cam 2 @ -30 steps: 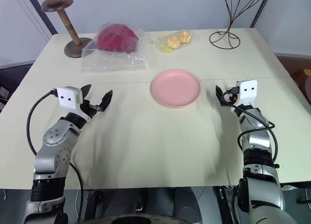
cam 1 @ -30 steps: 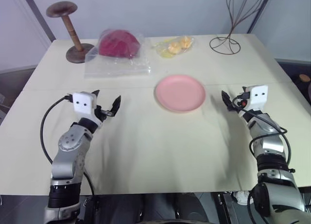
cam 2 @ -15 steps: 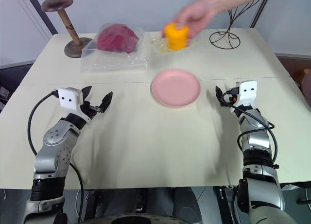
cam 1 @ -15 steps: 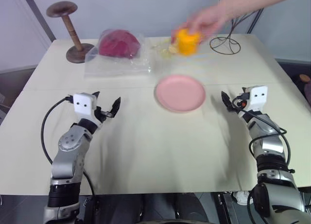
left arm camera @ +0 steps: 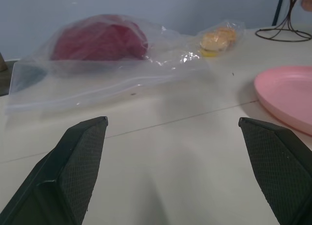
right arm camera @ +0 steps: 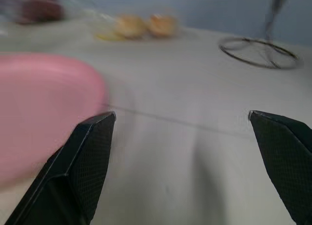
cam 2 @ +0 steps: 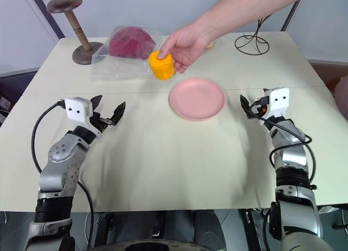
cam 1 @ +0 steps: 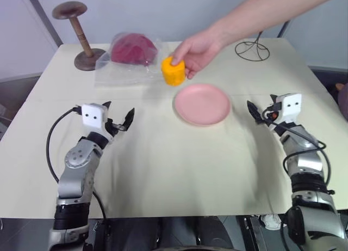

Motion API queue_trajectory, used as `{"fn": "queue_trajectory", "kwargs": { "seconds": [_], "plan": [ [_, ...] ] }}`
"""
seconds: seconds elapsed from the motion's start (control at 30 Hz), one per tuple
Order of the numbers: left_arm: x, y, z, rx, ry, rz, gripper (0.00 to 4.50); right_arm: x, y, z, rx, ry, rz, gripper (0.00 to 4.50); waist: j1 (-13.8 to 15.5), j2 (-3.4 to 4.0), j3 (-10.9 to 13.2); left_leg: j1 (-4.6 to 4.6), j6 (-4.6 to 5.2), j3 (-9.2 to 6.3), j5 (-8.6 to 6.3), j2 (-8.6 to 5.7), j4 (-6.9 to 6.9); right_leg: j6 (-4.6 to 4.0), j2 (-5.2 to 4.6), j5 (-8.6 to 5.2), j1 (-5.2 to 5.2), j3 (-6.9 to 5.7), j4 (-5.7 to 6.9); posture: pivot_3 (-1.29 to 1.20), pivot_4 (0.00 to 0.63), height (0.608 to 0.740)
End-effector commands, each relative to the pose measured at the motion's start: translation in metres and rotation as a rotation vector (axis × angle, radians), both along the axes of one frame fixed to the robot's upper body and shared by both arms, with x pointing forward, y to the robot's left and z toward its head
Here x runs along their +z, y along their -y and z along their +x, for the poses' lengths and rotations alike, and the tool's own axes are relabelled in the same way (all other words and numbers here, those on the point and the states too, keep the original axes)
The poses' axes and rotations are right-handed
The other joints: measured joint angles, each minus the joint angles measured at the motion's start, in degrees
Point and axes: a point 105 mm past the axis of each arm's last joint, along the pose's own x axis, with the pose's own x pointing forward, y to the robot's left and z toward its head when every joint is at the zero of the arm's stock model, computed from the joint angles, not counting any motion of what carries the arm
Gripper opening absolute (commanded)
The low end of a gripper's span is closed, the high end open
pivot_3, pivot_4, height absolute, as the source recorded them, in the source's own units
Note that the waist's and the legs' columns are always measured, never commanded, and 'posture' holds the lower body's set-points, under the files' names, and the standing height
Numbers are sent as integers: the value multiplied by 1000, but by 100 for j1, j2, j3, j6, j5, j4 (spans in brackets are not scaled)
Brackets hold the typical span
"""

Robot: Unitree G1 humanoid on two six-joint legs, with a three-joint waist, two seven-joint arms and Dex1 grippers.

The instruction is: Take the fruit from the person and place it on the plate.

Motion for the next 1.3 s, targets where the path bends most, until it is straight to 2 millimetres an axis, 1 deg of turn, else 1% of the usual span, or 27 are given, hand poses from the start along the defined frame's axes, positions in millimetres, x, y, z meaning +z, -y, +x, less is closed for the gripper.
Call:
{"fn": "queue_trajectory", "kwargs": {
  "seconds": [0.03, 0.1, 0.17, 0.27, 0.3, 0.37, 0.47, 0.53, 0.63, 0.73, 0.8, 0.9, 1.03, 1.3],
  "plan": [
    [7, -2, -1, -4, 36, 15, 4500, 23, -29, -29, 268, -59, -2, 4458, 0, 0, 0, 0, 2, -1, -1, 0, 1, 0, 0, 0, 2, -1, 0, 0, 150, 740],
    [8, -3, -1, -8, 35, 19, 4500, 24, -39, -45, 368, -145, -16, 4458, 3, 0, 0, 0, 27, -5, -15, 0, 3, 0, -1, 0, 5, -2, -1, 0, 150, 740],
    [8, -4, -1, -14, 34, 24, 4500, 25, -47, -58, 431, -210, -44, 4458, 7, -1, 0, 1, 34, -9, -20, 1, 6, 0, -1, 0, 7, -5, -1, 0, 150, 740],
    [9, -3, -1, -30, 37, 31, 4500, 28, -51, -61, 437, -222, -71, 4458, 0, -2, 1, 1, 34, -9, -20, 1, 7, 0, -2, 0, 7, -6, -1, 0, 150, 740],
    [12, 1, 0, -48, 43, 33, 4500, 30, -52, -60, 430, -213, -74, 4458, 7, -2, 1, 1, 34, -9, -20, 1, 7, 0, -1, 0, 7, -6, -1, 0, 150, 740],
    [26, 13, -1, -102, 69, 27, 4500, 32, -53, -58, 418, -202, -73, 4458, 15, -4, 2, 1, 34, -9, -20, 0, 7, 0, -2, 0, 7, -6, -1, 0, 150, 740],
    [62, 41, -6, -230, 139, -26, 4500, 29, -54, -57, 408, -206, -81, 4458, 71, -14, 8, -1, 36, -9, -21, -2, 13, 0, -7, 0, 9, -9, 0, 0, 150, 740],
    [79, 58, -11, -311, 166, -51, 4500, 26, -54, -55, 398, -210, -91, 4458, 103, -14, 8, -6, 38, -10, -23, -2, 30, 1, -7, 1, 11, -12, 0, 0, 150, 740],
    [93, 73, -19, -393, 175, -67, 4500, 24, -54, -54, 389, -207, -91, 4458, 114, -13, 8, -6, 40, -8, -25, -3, 36, 1, -8, 1, 15, -12, 0, 0, 150, 740],
    [103, 86, -25, -466, 179, -65, 4500, 22, -56, -53, 387, -206, -93, 4458, 109, -14, 8, -5, 40, -8, -24, -2, 37, 1, -4, 1, 15, -12, 1, 0, 150, 740],
    [105, 91, -25, -490, 179, -55, 4500, 22, -57, -52, 385, -203, -93, 4458, 109, -14, 8, -5, 40, -8, -25, -2, 40, 1, -3, 1, 16, -12, 1, 0, 150, 740],
    [110, 99, -20, -506, 187, -61, 4500, 22, -58, -52, 385, -196, -90, 4458, 118, -14, 8, -5, 40, -9, -24, -2, 43, 1, -2, 1, 17, -12, 1, 0, 150, 740],
    [105, 103, -8, -483, 183, -41, 4500, 23, -60, -51, 379, -186, -89, 4458, 131, -14, 8, -5, 38, -10, -24, -3, 52, 2, -3, 1, 27, -15, 0, 0, 150, 740],
    [106, 112, 1, -491, 204, -59, 4500, 22, -60, -54, 358, -176, -82, 4458, 132, -15, 9, -5, 38, -10, -23, -3, 53, 2, -2, 1, 26, -15, 0, 0, 150, 740]
  ]
}}
